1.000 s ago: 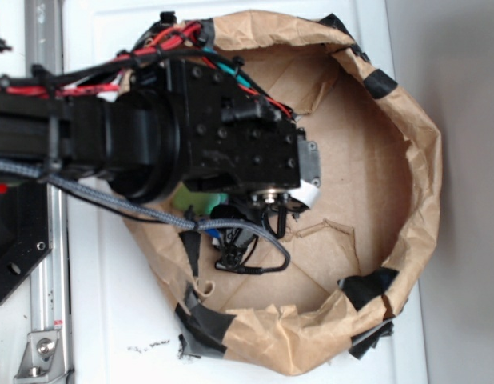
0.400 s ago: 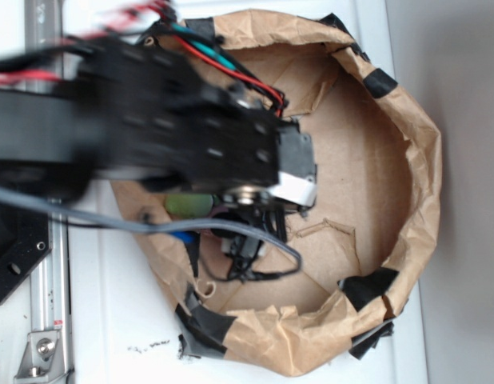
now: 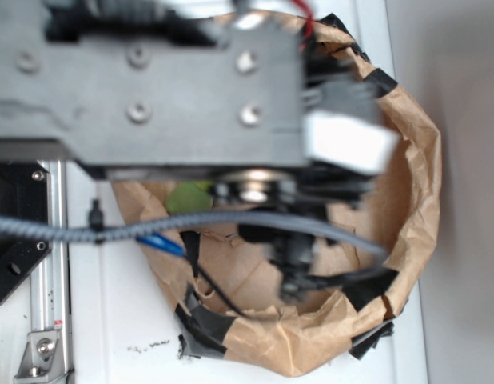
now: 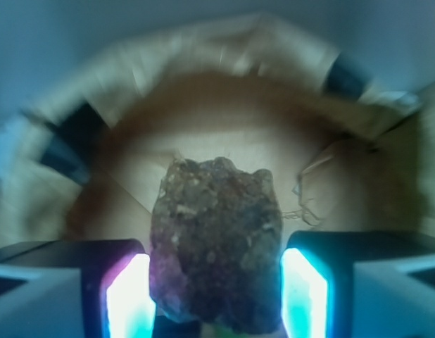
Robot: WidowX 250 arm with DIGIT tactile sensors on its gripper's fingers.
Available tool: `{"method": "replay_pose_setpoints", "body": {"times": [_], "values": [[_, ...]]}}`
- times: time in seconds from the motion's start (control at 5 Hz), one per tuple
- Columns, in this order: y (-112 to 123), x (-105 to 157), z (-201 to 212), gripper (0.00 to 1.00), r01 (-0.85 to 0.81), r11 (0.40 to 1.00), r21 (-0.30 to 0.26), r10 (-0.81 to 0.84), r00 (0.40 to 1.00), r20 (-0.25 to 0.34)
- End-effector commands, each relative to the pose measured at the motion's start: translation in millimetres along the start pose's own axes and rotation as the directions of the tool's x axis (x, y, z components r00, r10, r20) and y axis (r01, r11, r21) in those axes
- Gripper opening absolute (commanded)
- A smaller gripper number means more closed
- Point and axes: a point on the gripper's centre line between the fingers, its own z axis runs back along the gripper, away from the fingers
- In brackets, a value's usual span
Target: Grab the rock.
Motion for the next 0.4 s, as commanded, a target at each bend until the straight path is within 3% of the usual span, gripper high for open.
{"method": "replay_pose_setpoints", "body": {"times": [0.0, 0.2], "values": [[-7.2, 0.0, -2.5, 0.0, -0.113, 0.993, 0.03, 0.114, 0.993, -0.031], [-5.0, -2.5, -5.0, 0.0, -0.116, 0.993, 0.021, 0.116, 0.993, -0.017]]}}
